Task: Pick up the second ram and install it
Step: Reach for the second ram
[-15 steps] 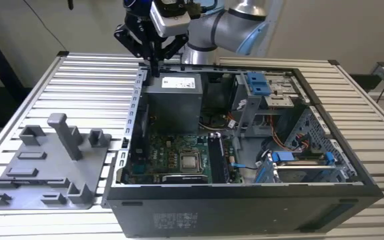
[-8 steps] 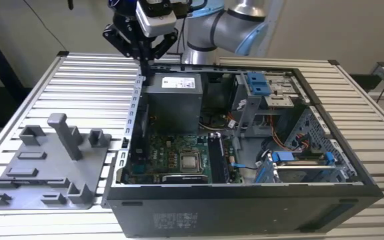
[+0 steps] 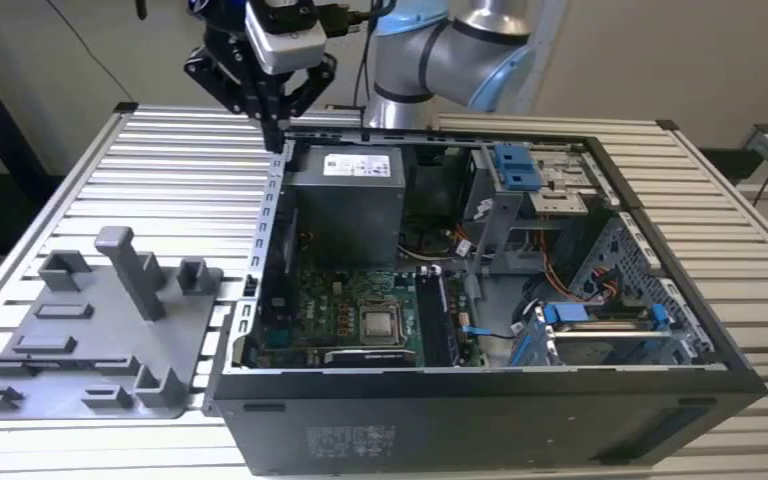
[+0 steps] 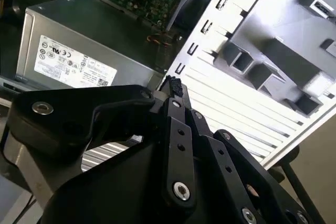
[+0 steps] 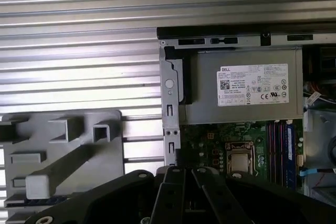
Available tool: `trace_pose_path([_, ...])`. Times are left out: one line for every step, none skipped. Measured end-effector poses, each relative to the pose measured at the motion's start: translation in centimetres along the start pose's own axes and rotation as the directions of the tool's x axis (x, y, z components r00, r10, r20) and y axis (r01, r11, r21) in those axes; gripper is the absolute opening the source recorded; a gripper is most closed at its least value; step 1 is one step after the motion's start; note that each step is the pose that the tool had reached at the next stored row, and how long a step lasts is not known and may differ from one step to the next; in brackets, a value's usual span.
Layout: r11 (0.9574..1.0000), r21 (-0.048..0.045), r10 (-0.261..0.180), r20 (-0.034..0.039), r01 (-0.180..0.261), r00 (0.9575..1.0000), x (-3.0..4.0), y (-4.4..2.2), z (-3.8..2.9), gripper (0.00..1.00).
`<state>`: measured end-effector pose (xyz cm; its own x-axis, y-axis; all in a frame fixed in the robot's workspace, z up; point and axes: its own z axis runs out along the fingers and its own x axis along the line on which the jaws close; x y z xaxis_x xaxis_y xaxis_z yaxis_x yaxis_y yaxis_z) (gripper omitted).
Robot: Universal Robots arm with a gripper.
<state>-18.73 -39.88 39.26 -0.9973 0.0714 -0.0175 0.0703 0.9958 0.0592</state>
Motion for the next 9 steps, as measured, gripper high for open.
trace_pose_path([1.0,-0.0009,0.0,-0.0001,0.0,1.0,0.22,-0.02,-0.01,0.11])
trace_pose_path([1.0,-0.0019,0.0,-0.0001,0.0,1.0,0.43,-0.03,-0.01,0.11])
trace_pose_path([1.0,-0.0029,0.0,-0.0004,0.0,1.0,0.61,-0.05,-0.01,0.11])
trace_pose_path([1.0,-0.0039,0.0,-0.0009,0.0,1.0,0.81,-0.06,-0.02,0.11])
trace_pose_path([1.0,-0.0049,0.0,-0.0012,0.0,1.0,1.01,-0.07,-0.02,0.11])
trace_pose_path([1.0,-0.0058,0.0,-0.0016,0.0,1.0,1.24,-0.09,-0.03,0.11])
trace_pose_path([1.0,-0.0066,0.0,-0.0018,0.0,1.0,1.46,-0.1,-0.03,0.11])
trace_pose_path([1.0,-0.0073,0.0,-0.002,0.0,1.0,1.71,-0.12,-0.04,0.11])
trace_pose_path([1.0,-0.008,0.0,-0.002,0.0,1.0,1.97,-0.14,-0.04,0.11])
